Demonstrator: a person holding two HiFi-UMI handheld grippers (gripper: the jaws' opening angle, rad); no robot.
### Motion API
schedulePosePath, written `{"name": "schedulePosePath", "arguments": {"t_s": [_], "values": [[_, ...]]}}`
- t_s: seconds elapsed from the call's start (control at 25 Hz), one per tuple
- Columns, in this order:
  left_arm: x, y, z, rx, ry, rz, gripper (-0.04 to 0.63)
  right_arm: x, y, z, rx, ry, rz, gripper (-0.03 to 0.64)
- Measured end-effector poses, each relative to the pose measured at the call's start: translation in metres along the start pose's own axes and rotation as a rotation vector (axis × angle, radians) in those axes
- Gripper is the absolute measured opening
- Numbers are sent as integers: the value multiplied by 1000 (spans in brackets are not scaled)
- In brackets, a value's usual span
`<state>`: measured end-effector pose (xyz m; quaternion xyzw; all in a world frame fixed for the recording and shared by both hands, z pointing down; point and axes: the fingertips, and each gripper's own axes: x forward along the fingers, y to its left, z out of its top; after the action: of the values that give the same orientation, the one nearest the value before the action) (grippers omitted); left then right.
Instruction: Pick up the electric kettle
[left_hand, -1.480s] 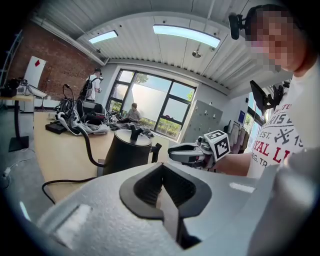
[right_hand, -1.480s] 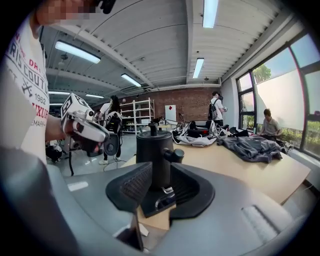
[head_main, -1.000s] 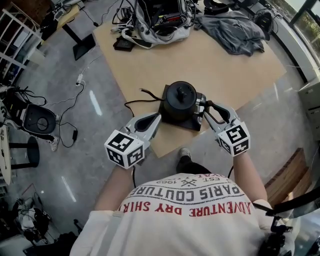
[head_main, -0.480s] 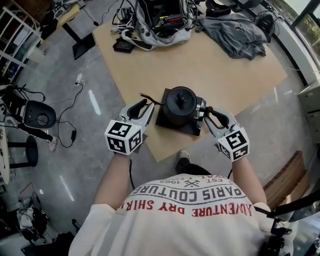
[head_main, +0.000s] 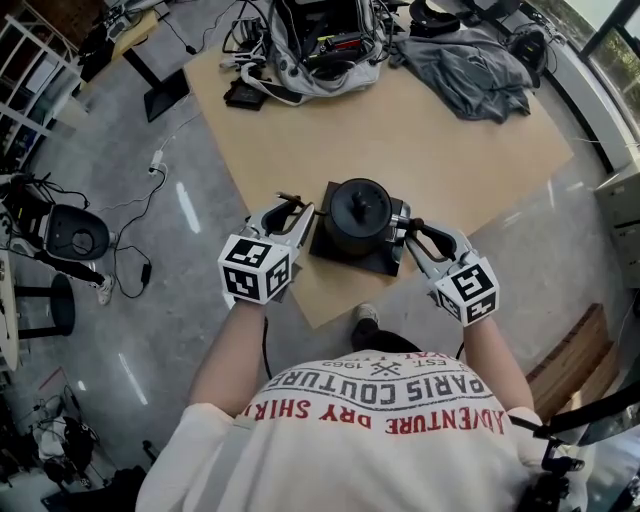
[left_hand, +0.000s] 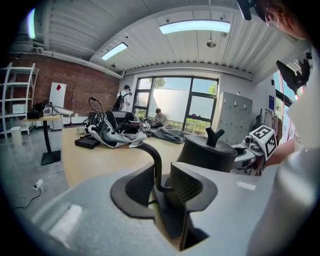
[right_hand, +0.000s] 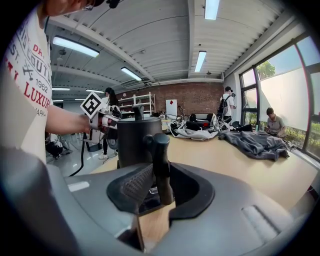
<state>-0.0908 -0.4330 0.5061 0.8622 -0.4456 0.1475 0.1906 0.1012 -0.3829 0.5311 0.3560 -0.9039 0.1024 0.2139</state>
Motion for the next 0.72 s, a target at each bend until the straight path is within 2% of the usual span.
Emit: {"name": "schedulePosePath", "arguments": {"t_s": [0.08,0.16,0.72], "values": [[0,1,1,-3,-6,7,95,0,0,1,4,-1,3,100],[-1,5,2,-10,-17,25,47,0,0,1,7,-3,5,100],[-1,4,1,21,-14,16,38,0,-3,1,-2,-10,-30,100]]}}
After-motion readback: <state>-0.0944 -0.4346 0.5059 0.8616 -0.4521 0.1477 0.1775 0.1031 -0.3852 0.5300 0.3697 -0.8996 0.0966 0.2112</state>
